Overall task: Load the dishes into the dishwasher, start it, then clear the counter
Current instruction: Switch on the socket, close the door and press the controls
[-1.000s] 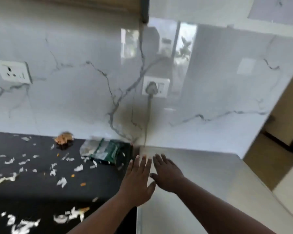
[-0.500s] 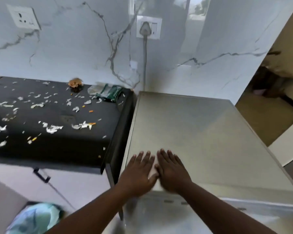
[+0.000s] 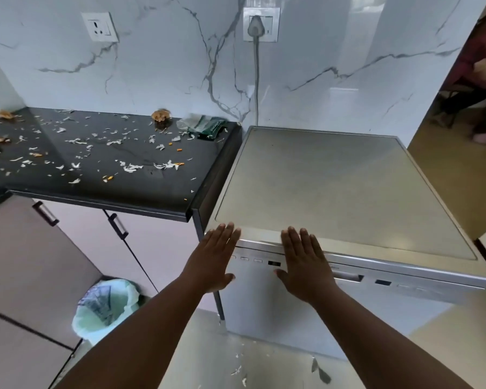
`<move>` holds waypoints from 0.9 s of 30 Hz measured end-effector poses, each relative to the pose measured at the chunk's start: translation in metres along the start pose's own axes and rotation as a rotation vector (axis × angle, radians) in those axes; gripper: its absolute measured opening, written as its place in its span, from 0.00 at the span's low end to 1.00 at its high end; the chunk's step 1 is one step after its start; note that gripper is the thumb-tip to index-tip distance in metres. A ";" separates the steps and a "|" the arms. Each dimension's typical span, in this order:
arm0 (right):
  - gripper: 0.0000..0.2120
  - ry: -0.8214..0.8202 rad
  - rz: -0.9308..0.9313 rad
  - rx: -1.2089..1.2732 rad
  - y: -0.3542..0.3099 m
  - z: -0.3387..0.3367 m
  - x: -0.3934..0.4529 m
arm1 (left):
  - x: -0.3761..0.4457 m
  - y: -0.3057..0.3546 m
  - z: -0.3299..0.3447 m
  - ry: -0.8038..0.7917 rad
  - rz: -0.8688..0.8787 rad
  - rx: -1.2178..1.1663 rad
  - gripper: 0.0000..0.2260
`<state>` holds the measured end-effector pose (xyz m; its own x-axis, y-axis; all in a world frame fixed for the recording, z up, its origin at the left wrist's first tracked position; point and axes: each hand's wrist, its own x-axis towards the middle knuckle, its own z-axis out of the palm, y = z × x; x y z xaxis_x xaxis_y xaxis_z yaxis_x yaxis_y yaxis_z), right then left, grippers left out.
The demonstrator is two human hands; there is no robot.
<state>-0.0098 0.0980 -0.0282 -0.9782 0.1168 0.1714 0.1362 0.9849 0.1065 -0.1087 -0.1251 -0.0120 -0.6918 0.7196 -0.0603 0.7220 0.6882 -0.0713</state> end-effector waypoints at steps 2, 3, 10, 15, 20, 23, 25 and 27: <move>0.50 0.100 0.057 -0.009 -0.011 0.012 -0.001 | 0.003 -0.002 0.018 0.119 0.018 0.012 0.51; 0.50 0.158 0.077 -0.013 -0.015 0.021 0.000 | 0.006 -0.003 0.028 0.209 0.035 0.022 0.52; 0.37 0.760 0.127 -0.116 -0.020 0.071 0.027 | 0.045 -0.021 0.079 0.811 0.137 0.152 0.37; 0.39 1.042 0.091 -0.203 -0.015 0.095 0.037 | 0.070 -0.030 0.104 1.002 0.161 0.252 0.36; 0.37 1.122 0.112 -0.253 -0.010 0.101 0.043 | 0.068 -0.052 0.098 0.993 0.292 0.343 0.35; 0.38 1.158 0.128 -0.248 -0.010 0.103 0.044 | 0.066 -0.058 0.094 0.968 0.314 0.377 0.35; 0.38 1.167 0.148 -0.249 -0.011 0.103 0.044 | 0.066 -0.058 0.092 0.962 0.316 0.358 0.34; 0.38 1.179 0.153 -0.264 -0.012 0.104 0.044 | 0.064 -0.057 0.091 0.957 0.317 0.327 0.34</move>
<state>-0.0708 0.1047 -0.1234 -0.2254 -0.0931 0.9698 0.3997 0.8990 0.1792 -0.1950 -0.1271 -0.1027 -0.0735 0.7335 0.6758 0.7318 0.5000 -0.4631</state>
